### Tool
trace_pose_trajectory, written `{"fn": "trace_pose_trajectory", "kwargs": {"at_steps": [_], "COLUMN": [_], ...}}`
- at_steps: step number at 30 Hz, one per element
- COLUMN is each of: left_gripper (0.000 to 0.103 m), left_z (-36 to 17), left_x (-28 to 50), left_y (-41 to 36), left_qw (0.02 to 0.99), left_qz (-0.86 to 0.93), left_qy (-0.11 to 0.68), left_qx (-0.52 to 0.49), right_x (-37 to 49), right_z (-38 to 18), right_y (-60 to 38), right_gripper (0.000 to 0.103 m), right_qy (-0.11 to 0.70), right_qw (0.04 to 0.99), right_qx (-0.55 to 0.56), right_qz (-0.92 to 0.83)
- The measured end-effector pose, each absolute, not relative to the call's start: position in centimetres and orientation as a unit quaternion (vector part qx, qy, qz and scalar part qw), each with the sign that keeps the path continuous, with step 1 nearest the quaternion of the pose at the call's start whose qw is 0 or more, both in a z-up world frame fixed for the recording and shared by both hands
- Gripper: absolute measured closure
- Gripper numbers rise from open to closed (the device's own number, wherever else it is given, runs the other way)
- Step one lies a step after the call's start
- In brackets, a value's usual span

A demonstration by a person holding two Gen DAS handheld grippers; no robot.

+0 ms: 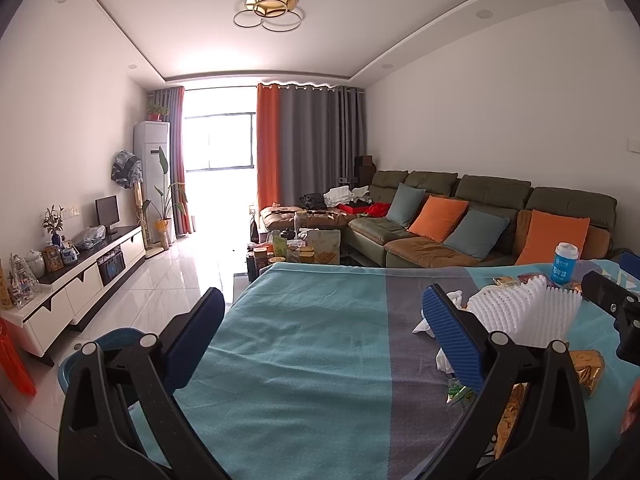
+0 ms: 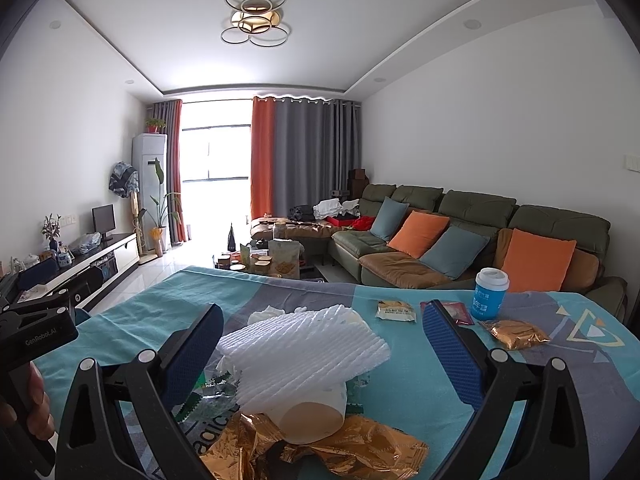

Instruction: Collect trash

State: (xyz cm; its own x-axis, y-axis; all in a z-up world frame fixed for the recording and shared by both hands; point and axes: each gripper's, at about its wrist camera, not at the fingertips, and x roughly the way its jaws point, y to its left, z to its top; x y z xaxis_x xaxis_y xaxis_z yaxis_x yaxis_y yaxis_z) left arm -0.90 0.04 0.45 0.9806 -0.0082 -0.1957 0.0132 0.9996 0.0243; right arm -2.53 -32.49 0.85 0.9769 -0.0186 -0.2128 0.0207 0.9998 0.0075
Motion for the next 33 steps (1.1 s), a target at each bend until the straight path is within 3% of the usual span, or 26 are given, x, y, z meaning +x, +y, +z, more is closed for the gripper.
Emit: {"fn": "trace_pose_trajectory", "kwargs": {"at_steps": [18,29,33], "left_gripper": [0.006,0.006,0.006], "left_z": [-0.1,-2.5,-3.8], "left_x": [-0.6,0.8,0.8], "left_y": [-0.3,-2.3,-4.1], "left_qw": [0.994,0.974,0.956], "left_qz": [-0.016,-0.139,-0.205], "left_qy": [0.106,0.178,0.202], "left_qx": [0.016,0.031,0.054], "right_x": [-2.1,0.9,1.7], "right_z": [0.5,-1.3,-1.9], "right_y": [-32.7,-35.0,-35.7], "right_gripper": [0.007,0.007,0.019], "right_qy": [0.121,0.210,0.232], "right_qw": [0.993,0.975,0.966], "right_qx": [0.011,0.070,0.103], "right_qz": [-0.002,0.016,0.044]}}
